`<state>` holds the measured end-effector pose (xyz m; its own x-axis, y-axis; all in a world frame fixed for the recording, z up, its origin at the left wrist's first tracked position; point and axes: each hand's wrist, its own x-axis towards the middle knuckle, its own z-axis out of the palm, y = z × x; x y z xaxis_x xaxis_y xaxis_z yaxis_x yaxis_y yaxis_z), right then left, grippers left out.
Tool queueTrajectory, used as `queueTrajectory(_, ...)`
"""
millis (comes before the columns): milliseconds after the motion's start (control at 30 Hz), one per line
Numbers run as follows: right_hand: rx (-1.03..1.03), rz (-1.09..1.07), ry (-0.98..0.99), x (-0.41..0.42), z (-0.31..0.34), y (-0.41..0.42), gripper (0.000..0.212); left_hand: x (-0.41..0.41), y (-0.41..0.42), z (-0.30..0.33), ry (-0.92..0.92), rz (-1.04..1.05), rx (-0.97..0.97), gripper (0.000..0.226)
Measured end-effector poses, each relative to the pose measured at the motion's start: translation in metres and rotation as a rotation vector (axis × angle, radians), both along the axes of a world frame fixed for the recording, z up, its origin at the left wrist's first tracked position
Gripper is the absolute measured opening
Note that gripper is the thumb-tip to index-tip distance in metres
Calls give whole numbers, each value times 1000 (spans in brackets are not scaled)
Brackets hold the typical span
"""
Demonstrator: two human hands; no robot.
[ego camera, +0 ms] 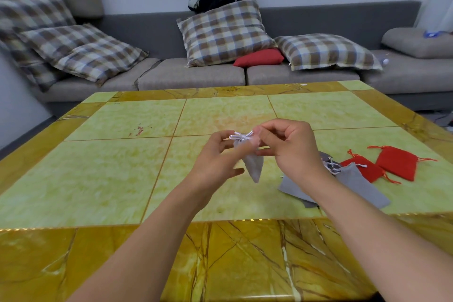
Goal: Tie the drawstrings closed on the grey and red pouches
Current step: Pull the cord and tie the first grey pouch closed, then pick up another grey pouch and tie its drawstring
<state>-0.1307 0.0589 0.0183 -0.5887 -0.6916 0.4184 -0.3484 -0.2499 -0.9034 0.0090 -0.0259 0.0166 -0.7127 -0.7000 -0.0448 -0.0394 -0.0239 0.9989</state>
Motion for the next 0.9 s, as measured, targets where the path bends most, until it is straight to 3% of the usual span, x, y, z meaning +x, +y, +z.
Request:
queueTrajectory(67,4,4,-19,0,-2,-1,10,-2,1,-7,-39,56,-143,49)
queueTrajectory(267,167,41,-154,-7,-2,-1,17,2,-25,-11,-66,235,-304,28)
queueTrajectory(433,448,-94,-188,-39,-10,8,12,19,-65,-22,-413,464,-361,17)
queueTrajectory(567,686,-289,80,-83,-12,28,22,33,-85,-22,-803,552,-506,25)
queueTrajectory(633,840,-381,195,-100,-10,43,25,29,-79,-22,-784,593,-687,37)
queueTrajectory(700,932,-421,242,-107,-10,51,23,18,-63,-20,-540,496,-887,48)
queueTrajectory(767,992,-413,239,-109,-10,55,24,-1,-36,-21,-351,202,-929,41)
queueTrajectory(833,1042,-371,203,-107,-10,54,35,-14,-14,-28,-339,-103,-811,44)
queueTrajectory(900,1102,-307,192,-103,-6,55,41,-24,3,-36,-369,-277,-761,52)
